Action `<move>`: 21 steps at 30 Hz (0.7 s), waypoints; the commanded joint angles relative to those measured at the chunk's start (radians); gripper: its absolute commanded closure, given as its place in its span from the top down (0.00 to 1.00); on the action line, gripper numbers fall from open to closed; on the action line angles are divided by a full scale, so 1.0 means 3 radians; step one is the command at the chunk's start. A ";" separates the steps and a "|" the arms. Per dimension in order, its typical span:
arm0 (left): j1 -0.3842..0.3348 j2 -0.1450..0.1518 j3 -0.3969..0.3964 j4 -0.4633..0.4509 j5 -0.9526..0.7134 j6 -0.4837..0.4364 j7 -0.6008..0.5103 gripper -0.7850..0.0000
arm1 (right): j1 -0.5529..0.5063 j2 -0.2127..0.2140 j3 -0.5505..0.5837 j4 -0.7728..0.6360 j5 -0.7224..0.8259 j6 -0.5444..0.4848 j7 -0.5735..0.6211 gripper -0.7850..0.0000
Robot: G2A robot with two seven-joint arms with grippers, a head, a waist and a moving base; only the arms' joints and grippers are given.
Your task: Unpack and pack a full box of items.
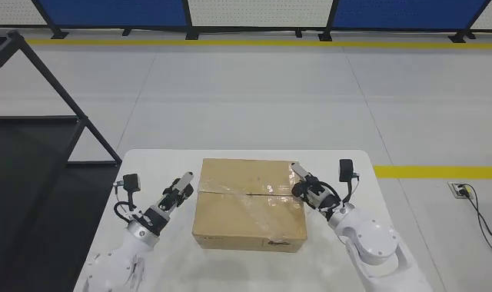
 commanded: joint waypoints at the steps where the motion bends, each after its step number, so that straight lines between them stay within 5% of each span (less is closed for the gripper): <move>1: -0.0009 0.0016 -0.0075 0.0016 -0.0026 0.0087 -0.0117 1.00 | -0.0002 0.0001 -0.0001 -0.0015 -0.0014 0.0009 0.0004 1.00; 10: -0.0009 0.0016 -0.0075 0.0016 -0.0026 0.0087 -0.0117 1.00 | -0.0023 0.0007 -0.0007 -0.0074 -0.0093 0.0044 -0.0005 1.00; 21: -0.0325 0.0067 -0.0128 0.0305 -0.0831 0.0652 -0.0906 1.00 | -0.0068 0.0002 -0.0034 -0.0103 -0.0085 0.0019 -0.0033 1.00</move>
